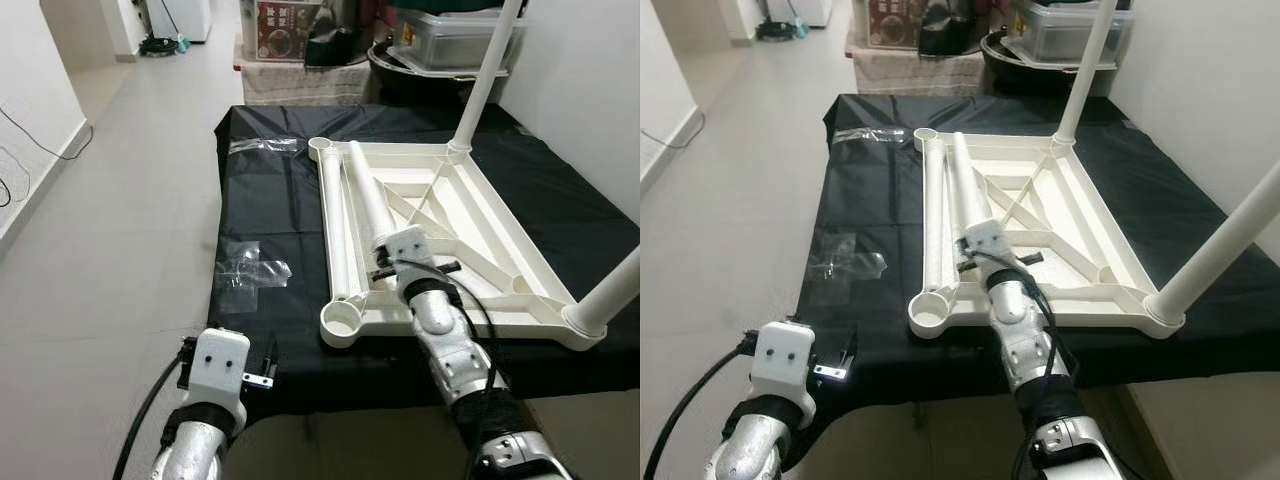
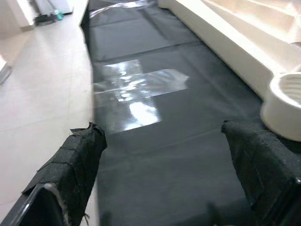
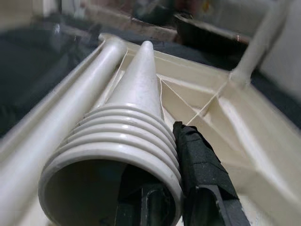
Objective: Building children table
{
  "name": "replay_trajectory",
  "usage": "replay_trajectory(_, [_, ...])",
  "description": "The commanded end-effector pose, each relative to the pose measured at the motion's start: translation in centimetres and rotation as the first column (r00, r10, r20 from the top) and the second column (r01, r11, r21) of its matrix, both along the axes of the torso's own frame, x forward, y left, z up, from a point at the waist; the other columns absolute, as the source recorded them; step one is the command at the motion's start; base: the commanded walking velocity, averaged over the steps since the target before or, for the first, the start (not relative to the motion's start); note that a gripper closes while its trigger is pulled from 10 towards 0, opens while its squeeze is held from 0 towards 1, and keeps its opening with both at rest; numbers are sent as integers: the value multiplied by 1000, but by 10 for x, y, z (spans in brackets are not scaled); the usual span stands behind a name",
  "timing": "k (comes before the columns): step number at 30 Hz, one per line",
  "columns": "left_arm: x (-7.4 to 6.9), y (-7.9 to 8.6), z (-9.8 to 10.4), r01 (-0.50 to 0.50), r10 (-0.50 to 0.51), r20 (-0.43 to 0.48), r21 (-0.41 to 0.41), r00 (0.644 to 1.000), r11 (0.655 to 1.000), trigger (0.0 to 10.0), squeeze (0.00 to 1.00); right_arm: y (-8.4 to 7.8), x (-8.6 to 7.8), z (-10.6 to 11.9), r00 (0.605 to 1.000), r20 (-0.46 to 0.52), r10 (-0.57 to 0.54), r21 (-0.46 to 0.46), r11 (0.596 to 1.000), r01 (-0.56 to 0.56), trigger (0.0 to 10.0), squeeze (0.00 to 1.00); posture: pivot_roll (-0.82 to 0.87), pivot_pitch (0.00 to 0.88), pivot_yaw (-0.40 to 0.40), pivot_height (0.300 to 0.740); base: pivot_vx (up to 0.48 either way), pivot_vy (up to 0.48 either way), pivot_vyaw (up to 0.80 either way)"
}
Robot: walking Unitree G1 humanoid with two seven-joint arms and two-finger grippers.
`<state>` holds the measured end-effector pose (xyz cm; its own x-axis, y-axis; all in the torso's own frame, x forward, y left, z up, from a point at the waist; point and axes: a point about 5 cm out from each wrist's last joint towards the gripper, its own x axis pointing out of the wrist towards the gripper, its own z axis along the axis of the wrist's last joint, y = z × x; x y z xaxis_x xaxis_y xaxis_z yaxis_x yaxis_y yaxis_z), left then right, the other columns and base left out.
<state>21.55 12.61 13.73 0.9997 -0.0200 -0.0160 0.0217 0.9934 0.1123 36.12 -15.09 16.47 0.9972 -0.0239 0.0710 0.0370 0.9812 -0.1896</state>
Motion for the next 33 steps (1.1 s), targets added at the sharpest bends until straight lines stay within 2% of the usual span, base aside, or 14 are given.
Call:
replay_trajectory(1, [2, 3, -3, -8, 8, -16, -17, 1000, 1000, 10000, 0, -3, 2, 18, 997, 74, 18, 140, 990, -28, 0, 0, 79, 48, -60, 740, 0, 0, 0])
replay_trajectory(4, [5, 7, -1, -22, 21, -11, -32, 1000, 999, 10000, 0, -3, 2, 21, 995, 82, 51, 240, 968, -69, 0, 0, 80, 39, -57, 740, 0, 0, 0])
replay_trajectory(6, [17, 25, 9, -71, 73, 10, -140, 997, 988, 10000, 1000, -3, -1, 20, 981, 82, 174, 450, 872, -192, 0, 0, 88, 22, -54, 740, 0, 0, 0])
replay_trajectory(10, [28, 39, 21, -71, 84, 17, -389, 996, 918, 10000, 1000, -1, -8, 15, 936, 99, 337, 591, 737, -328, 0, 0, 90, 16, -50, 740, 0, 0, 0])
replay_trajectory(12, [28, 39, 21, -71, 84, 17, -389, 996, 918, 10000, 1000, -1, -8, 15, 936, 99, 337, 591, 737, -328, 0, 0, 90, 16, -50, 740, 0, 0, 0])
replay_trajectory(14, [33, 44, 37, 23, 47, 80, -709, 996, 705, 10000, 1000, 3, -21, 12, 857, 143, 496, 664, 594, -455, 0, 0, 91, 15, -45, 740, 0, 0, 0])
replay_trajectory(16, [33, 44, 37, 23, 47, 80, -709, 996, 705, 10000, 1000, 3, -21, 12, 857, 143, 496, 664, 594, -455, 0, 0, 91, 15, -45, 740, 0, 0, 0])
replay_trajectory(17, [33, 46, 45, 87, 29, 129, -797, 991, 598, 10000, 0, 5, -28, 12, 810, 177, 560, 697, 510, -505, 0, 0, 91, 16, -46, 740, 0, 0, 0])
replay_trajectory(18, [33, 46, 45, 87, 29, 129, -797, 991, 598, 10000, 0, 5, -28, 12, 810, 177, 560, 697, 510, -505, 0, 0, 91, 16, -46, 740, 0, 0, 0])
replay_trajectory(19, [31, 49, 51, 132, 32, 172, -846, 985, 517, 10000, 0, 6, -35, 13, 756, 206, 621, 712, 435, -551, 0, 0, 89, 18, -45, 740, 0, 0, 0])
replay_trajectory(21, [31, 49, 51, 132, 32, 172, -846, 985, 517, 10000, 0, 6, -35, 13, 756, 206, 621, 712, 435, -551, 0, 0, 89, 18, -45, 740, 0, 0, 0])
replay_trajectory(26, [22, 56, 62, 274, -10, 288, -897, 957, 347, 10000, 0, 5, -58, 12, 571, 256, 780, 713, 246, -656, 0, 0, 90, 19, -53, 740, 0, 0, 0])
replay_trajectory(31, [19, 58, 62, 304, -37, 308, -897, 951, 322, 10000, 0, 2, -63, 11, 523, 272, 808, 721, 189, -667, 0, 0, 91, 22, -54, 740, 0, 0, 0])
replay_trajectory(33, [13, 64, 63, 336, -65, 332, -891, 941, 304, 10000, 0, -6, -77, 7, 408, 276, 870, 722, 92, -686, 0, 0, 94, 21, -56, 740, 0, 0, 0])
